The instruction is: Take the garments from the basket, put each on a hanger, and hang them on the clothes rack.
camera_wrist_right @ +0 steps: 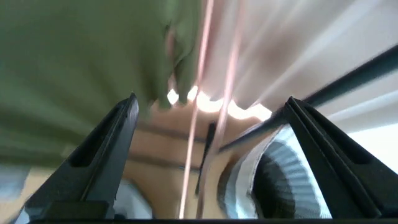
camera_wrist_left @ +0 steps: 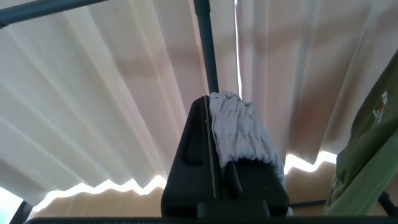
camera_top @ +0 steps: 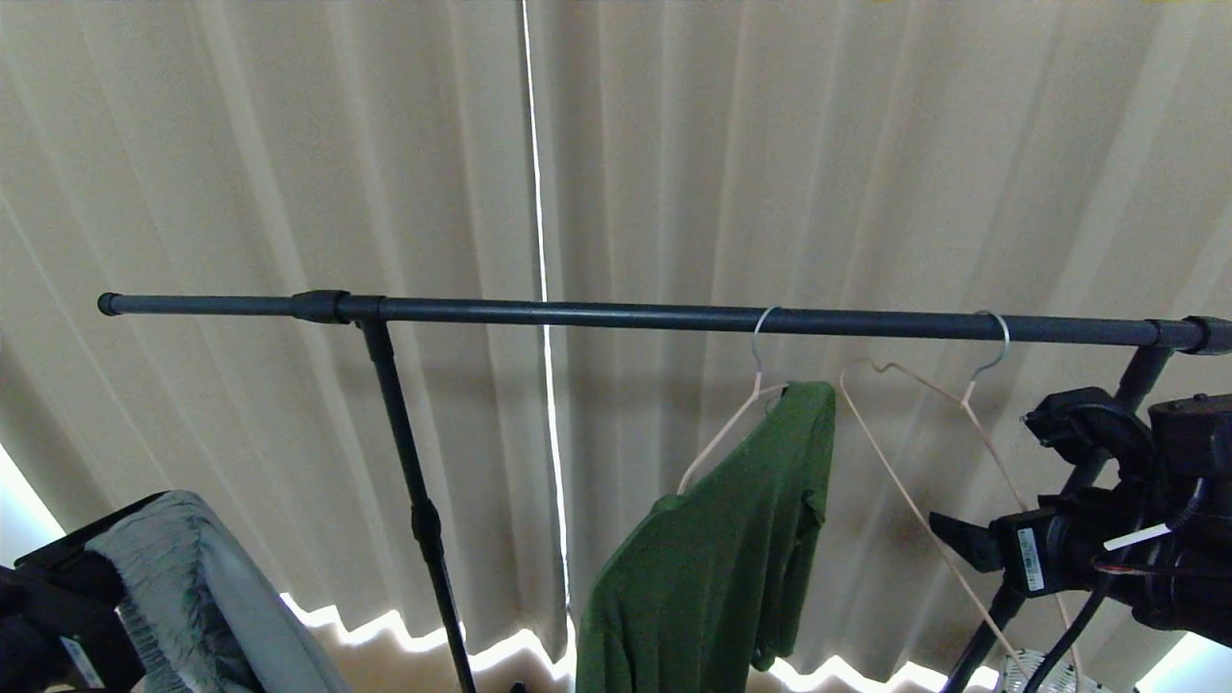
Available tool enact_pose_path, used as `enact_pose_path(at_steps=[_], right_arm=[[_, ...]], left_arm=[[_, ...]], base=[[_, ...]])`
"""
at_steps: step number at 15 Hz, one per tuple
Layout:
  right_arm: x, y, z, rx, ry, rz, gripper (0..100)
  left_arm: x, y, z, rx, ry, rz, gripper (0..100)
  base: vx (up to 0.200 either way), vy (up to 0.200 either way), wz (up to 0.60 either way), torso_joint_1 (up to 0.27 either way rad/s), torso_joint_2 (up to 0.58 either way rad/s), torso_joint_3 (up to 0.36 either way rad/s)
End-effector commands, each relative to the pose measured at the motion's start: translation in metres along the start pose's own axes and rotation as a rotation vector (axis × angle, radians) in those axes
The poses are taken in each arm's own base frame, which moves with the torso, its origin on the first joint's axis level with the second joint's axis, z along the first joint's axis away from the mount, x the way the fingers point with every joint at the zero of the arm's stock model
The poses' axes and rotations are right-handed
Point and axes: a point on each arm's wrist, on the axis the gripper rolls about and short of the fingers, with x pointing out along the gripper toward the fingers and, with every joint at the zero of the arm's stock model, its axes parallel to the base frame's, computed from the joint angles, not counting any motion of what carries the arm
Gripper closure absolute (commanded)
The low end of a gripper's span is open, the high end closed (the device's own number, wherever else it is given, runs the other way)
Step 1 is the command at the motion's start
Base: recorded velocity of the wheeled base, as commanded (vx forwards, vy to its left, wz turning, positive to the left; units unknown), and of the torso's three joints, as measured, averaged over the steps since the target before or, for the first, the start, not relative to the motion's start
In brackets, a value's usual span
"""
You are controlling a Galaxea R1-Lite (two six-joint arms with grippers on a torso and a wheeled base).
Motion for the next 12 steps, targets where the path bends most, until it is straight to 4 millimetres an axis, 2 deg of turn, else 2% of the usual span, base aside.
enact_pose_path(at_steps=[1,6,7,12], right_arm=[[0.0088,0.0034,-0.0034,-0.014,0.037,-0.001,0],[0.0072,0.0028,-0.0040,-0.013,0.033,-0.001,0],[0.0068,0.0028,-0.0038,-0.013,0.031,0.000,100],[0.0048,0.0013,-0.0024,-0.007,0.017,-0.030,100]], left_arm=[[0.0000,0.0000,0.0000,0.000,0.000,0.000,100],[0.0000,0.0000,0.0000,0.000,0.000,0.000,100],[0.0000,0.0000,0.0000,0.000,0.000,0.000,100],[-0.0003,0.0002,0.0001,0.000,-0.001,0.002,100]], base=[[0.000,0.000,0.00,0.000,0.00,0.000],[0.000,0.000,0.00,0.000,0.00,0.000],[0.000,0.000,0.00,0.000,0.00,0.000],[0.000,0.000,0.00,0.000,0.00,0.000]])
